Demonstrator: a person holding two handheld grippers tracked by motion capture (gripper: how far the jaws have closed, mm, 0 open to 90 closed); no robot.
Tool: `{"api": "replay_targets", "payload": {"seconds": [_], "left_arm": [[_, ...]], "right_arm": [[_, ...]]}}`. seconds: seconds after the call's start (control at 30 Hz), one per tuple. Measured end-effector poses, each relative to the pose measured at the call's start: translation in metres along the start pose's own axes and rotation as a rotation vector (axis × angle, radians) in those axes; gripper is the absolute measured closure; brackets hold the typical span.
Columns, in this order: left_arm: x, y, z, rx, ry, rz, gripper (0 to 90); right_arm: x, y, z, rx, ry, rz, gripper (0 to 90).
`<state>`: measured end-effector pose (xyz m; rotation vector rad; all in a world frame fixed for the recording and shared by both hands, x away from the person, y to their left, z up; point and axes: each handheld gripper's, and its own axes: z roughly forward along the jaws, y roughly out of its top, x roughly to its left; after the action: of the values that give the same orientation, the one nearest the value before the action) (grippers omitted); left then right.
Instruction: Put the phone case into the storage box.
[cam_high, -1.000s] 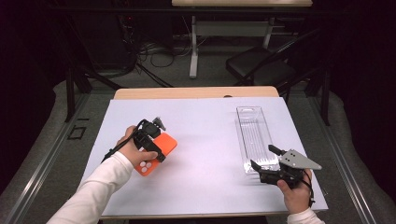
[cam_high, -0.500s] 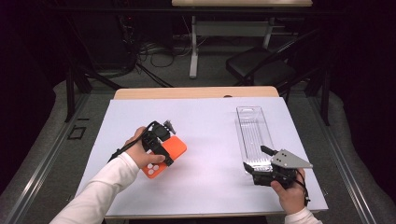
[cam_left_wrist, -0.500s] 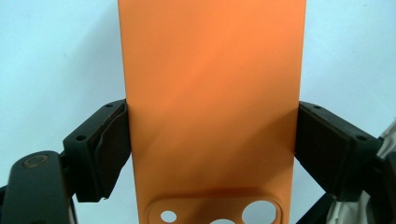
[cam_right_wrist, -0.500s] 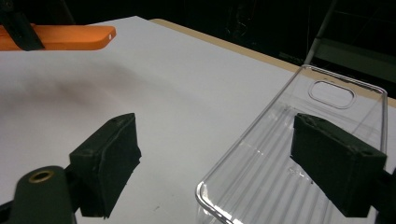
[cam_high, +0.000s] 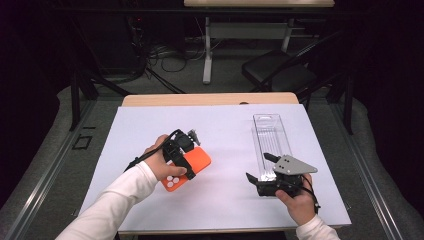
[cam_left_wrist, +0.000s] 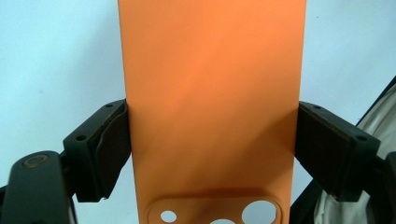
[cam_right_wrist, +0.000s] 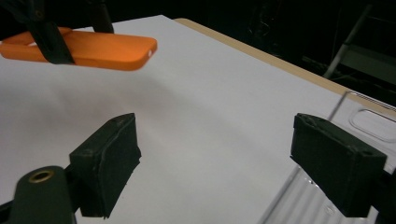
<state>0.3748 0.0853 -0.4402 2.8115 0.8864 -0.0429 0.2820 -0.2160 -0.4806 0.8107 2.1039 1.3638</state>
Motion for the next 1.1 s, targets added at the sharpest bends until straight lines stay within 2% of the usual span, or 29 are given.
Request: {"api": "replay_targets", "payload": {"seconds": [0.1, 0.2, 0.33, 0.73, 1.1], "left_arm": [[-0.002, 0.002, -0.001, 0.004, -0.002, 0.009, 15.6], [-0.003, 0.004, -0.002, 0.007, 0.002, 0.014, 15.6], [-0.005, 0.005, -0.003, 0.019, 0.002, 0.025, 15.7], [-0.007, 0.005, -0.004, 0.022, -0.003, 0.033, 15.7], [-0.006, 0.005, -0.008, 0.033, -0.010, 0.028, 15.7]], "right_arm": [[0.003, 0.008, 0.007, -0.002, 0.032, 0.009, 14.6], [0.006, 0.015, 0.014, -0.004, 0.075, -0.004, 14.5], [0.014, 0.026, 0.030, 0.012, 0.103, -0.029, 14.4], [0.028, 0.036, 0.052, 0.036, 0.120, -0.061, 14.3], [0.035, 0.037, 0.057, 0.041, 0.143, -0.081, 14.3]]}}
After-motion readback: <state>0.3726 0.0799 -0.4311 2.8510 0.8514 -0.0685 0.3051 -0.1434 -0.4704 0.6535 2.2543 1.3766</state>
